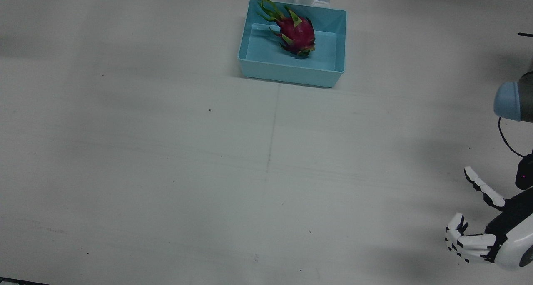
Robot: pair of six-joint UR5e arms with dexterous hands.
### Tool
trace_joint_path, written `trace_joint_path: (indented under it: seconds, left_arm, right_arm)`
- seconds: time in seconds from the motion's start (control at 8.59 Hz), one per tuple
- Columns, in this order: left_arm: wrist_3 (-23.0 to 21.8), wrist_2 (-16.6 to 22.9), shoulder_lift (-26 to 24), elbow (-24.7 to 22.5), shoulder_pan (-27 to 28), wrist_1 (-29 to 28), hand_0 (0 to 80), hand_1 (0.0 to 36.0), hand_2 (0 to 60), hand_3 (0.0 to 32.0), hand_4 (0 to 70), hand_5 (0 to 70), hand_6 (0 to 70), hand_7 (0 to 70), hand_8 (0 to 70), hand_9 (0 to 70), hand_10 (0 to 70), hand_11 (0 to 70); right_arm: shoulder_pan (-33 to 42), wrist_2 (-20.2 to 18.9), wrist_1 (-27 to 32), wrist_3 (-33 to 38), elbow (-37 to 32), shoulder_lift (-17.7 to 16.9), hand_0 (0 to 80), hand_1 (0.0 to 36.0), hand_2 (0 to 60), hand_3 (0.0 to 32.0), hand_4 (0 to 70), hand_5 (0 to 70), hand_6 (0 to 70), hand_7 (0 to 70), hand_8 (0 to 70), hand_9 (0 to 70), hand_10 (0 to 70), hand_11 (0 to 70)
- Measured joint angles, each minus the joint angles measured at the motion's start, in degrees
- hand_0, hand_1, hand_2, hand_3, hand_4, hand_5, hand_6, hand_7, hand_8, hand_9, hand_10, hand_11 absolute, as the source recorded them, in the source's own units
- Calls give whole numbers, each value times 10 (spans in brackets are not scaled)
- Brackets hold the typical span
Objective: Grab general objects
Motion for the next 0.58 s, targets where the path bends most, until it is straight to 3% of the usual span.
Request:
trace_joint_path:
  seconds: [0.35,0.58]
  left_arm:
    - [7,-20,6,82,-49,-48,557,202,430,0,244,700,518,700,495,577,307,452]
    - [1,-124,63,107,-55,-106,531,164,364,0,231,700,479,700,452,517,287,425]
  right_arm:
    - [1,1,0,0,0,0,0,0,0,0,0,0,0,0,0,0,0,0]
    - [1,1,0,1,0,0,0,0,0,0,0,0,0,0,0,0,0,0]
